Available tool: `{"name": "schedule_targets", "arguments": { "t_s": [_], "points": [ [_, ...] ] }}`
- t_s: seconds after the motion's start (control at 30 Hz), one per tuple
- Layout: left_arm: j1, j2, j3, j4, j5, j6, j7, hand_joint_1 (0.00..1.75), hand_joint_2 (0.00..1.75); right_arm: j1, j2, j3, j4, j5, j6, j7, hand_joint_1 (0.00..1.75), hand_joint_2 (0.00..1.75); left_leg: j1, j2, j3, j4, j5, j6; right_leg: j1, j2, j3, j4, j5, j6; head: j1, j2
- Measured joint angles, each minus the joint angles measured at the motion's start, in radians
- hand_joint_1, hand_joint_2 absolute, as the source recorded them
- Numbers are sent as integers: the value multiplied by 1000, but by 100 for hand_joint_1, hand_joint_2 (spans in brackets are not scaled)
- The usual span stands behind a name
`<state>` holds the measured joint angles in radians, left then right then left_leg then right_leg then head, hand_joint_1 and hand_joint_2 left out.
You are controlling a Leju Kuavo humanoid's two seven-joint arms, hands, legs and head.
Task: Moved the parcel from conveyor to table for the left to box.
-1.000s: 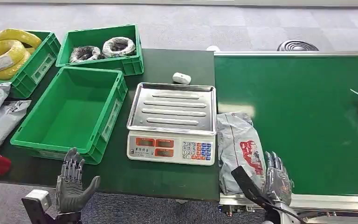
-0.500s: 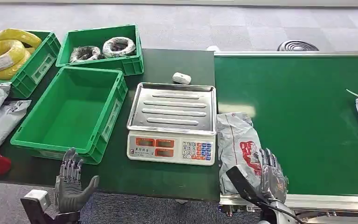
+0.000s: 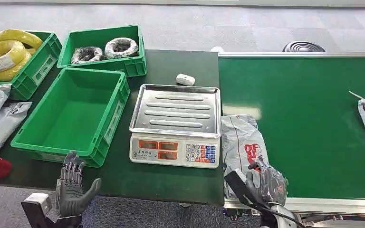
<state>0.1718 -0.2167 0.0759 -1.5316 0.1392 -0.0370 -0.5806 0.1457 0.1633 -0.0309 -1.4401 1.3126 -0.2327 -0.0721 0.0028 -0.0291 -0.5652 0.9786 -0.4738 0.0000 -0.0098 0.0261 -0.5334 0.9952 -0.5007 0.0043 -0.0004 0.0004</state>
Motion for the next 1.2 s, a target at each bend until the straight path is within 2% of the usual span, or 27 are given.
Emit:
{"name": "schedule_targets", "arguments": {
  "t_s": [0.03,0.2,0.83,1.03,1.2],
  "points": [
    [0,0,0,0,0,0,0,0,175,0,-1,3,4,-3,0,-2,0,175,0,0,0,0,0,0,0,0,0,0,0,0,0,0],
    [0,0,0,0,-3,0,0,0,175,-11,-1,16,34,-6,0,12,0,175,0,0,0,0,0,0,0,0,0,0,0,0,0,0],
    [-14,2,-2,1,-1,10,0,0,175,-152,-4,9,354,-49,-21,31,0,175,0,0,0,0,0,0,0,0,0,0,0,0,0,0],
    [-29,2,-8,5,6,16,7,0,175,-256,-10,-32,620,-69,-201,12,0,175,0,0,2,0,0,0,0,0,0,0,0,0,0,0],
    [-38,3,-6,5,8,19,17,0,175,-312,-7,-51,724,-37,-213,31,0,175,0,1,8,0,0,0,0,0,6,-1,0,0,0,0]
  ]
}}
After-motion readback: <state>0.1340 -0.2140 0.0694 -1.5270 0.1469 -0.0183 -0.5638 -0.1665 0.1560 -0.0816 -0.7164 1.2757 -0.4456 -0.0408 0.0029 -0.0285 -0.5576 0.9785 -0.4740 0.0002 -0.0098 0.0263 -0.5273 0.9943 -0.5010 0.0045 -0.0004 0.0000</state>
